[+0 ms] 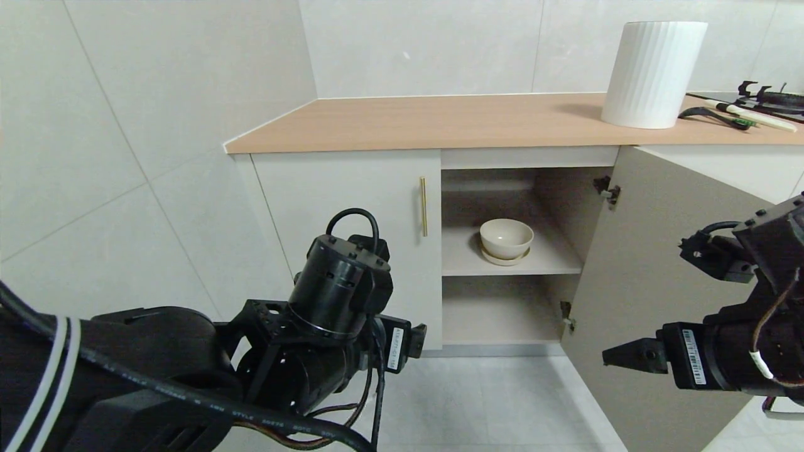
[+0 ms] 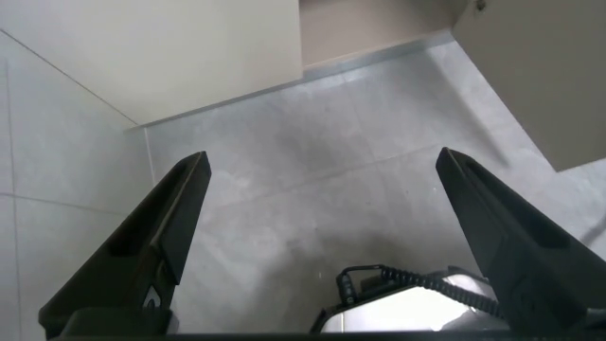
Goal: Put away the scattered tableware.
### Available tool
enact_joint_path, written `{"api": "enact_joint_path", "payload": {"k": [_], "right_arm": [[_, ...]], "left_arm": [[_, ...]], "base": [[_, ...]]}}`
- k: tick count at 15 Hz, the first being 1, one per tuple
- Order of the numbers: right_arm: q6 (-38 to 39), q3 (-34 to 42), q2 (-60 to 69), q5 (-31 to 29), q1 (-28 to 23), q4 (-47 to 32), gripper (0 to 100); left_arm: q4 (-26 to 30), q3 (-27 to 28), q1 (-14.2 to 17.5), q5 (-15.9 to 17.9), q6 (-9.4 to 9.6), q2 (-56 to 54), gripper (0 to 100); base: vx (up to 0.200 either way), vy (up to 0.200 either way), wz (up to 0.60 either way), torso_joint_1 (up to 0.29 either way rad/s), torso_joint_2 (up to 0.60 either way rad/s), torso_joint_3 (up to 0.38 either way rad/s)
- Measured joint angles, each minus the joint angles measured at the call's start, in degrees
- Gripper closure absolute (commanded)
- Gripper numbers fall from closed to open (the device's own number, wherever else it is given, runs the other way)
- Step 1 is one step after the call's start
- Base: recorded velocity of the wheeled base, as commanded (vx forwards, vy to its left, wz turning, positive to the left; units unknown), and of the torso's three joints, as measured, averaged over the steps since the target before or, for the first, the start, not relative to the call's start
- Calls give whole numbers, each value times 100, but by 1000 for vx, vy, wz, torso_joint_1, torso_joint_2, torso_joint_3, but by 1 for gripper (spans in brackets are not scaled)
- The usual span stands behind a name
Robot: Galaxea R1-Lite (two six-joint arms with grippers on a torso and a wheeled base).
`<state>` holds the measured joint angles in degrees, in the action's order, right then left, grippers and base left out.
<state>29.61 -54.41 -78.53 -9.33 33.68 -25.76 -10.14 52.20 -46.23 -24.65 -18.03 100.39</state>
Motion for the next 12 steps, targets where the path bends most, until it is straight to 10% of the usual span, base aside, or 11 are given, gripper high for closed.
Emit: {"api": "enact_joint_path", "payload": {"k": [12], "right_arm": [[-161,-59,279,-93,-160,85,0]], "left_arm": [[-12,0,4,-12,-4,20,0]], "base": [[0,-167,0,5,2,1]]}}
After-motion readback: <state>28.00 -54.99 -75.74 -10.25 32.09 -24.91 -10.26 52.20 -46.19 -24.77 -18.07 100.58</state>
